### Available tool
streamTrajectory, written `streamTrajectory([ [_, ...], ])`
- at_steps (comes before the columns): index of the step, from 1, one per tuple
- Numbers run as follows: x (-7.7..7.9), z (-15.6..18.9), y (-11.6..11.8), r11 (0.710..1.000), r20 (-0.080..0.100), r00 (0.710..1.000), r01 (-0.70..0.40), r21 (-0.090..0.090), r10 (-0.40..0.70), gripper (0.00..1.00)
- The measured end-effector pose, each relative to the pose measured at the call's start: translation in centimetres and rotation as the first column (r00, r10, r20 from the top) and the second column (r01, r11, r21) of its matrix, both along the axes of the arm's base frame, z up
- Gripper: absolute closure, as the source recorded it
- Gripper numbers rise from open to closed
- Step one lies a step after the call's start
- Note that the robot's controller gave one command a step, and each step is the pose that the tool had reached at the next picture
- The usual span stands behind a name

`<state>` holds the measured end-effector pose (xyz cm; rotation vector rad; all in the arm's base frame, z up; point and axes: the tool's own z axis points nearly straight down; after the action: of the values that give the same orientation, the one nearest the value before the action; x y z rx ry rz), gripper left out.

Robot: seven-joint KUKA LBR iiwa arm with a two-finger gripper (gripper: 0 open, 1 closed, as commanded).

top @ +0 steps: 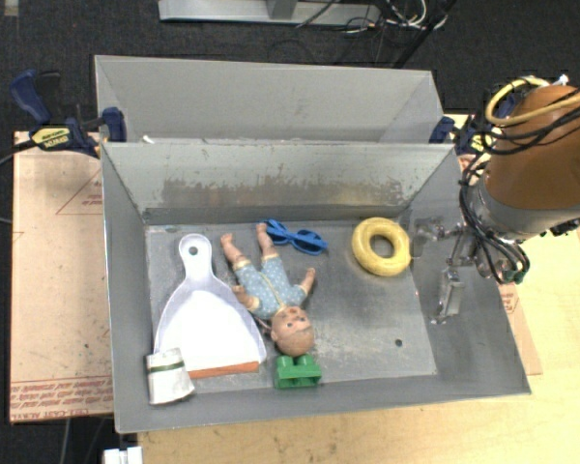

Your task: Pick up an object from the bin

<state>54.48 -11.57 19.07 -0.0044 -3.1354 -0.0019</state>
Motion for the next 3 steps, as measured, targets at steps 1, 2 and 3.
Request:
streamTrajectory([
  [1, 0.2, 0.5, 0.0, 1.0, 0.008, 1.0, -0.003, -0.001, 0.003, 0.0],
  [2, 1.1, -2.3, 1.8, 0.999, 0.01, 0.999, -0.047, -0.003, 0.047, 0.0],
  [3, 4.2, -6.9, 3.4, 0.99, 0.013, 0.99, -0.143, -0.002, 0.143, 0.0],
])
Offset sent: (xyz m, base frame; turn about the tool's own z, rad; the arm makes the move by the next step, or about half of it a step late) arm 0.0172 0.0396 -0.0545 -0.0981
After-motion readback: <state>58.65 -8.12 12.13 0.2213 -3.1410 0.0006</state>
